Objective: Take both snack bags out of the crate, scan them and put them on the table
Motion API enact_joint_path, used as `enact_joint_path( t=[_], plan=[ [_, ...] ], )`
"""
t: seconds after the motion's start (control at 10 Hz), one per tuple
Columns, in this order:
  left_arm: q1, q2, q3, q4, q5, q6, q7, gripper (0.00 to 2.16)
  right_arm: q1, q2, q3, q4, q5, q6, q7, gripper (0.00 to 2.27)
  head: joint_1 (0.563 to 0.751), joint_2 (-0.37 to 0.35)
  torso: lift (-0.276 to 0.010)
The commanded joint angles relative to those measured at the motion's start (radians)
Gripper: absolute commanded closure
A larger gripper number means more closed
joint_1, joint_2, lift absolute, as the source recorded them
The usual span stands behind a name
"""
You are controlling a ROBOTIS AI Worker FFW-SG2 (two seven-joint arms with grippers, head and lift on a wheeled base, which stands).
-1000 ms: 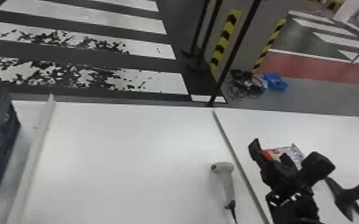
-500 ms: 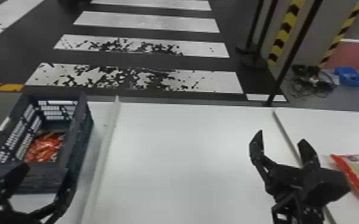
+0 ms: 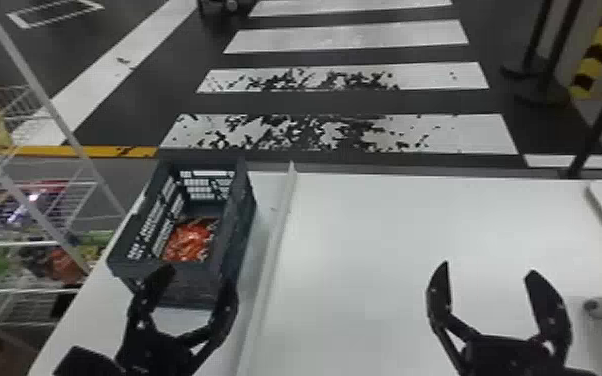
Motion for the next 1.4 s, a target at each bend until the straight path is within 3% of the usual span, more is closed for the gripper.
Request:
enact_joint_path(
  t=[0.0,0.4,0.5,0.7,0.9,1.1,1.3],
  plan=[
    [-0.001,0.0,-0.001,0.02,0.005,-0.045,0.0,0.14,0.0,0.001,0.023,0.042,0.013,-0.008,-0.019,0.06,0.695,0.221,-0.092],
    [-0.006,0.002,-0.001,0.032,0.016,-0.066,0.0,0.15,0.0,0.001,0.016,0.082,0.032,-0.011,-0.051,0.06,0.695,0.247,-0.092],
    [-0.003,0.002,-0.001,0.018,0.022,-0.063,-0.021,0.15,0.0,0.001,0.016,0.091,0.032,-0.011,-0.051,0.06,0.695,0.246,-0.092],
    [0.036,0.003,0.022,-0.101,0.042,-0.051,-0.023,0.15,-0.003,0.001,0.013,0.105,0.024,-0.011,-0.051,0.06,0.695,0.236,-0.092],
    [0.048,0.006,0.073,-0.218,0.057,0.05,-0.021,0.14,-0.003,0.001,0.013,0.117,0.015,-0.011,-0.051,0.06,0.695,0.23,-0.092],
    [0.026,0.014,0.157,-0.298,0.137,0.216,-0.02,0.14,-0.003,0.001,0.016,0.117,0.015,-0.011,-0.051,0.07,0.695,0.237,-0.092],
    [-0.012,0.023,0.266,-0.336,0.258,0.305,-0.008,0.13,-0.002,0.001,0.022,0.12,0.015,-0.011,-0.048,0.07,0.695,0.273,-0.092]
  ],
)
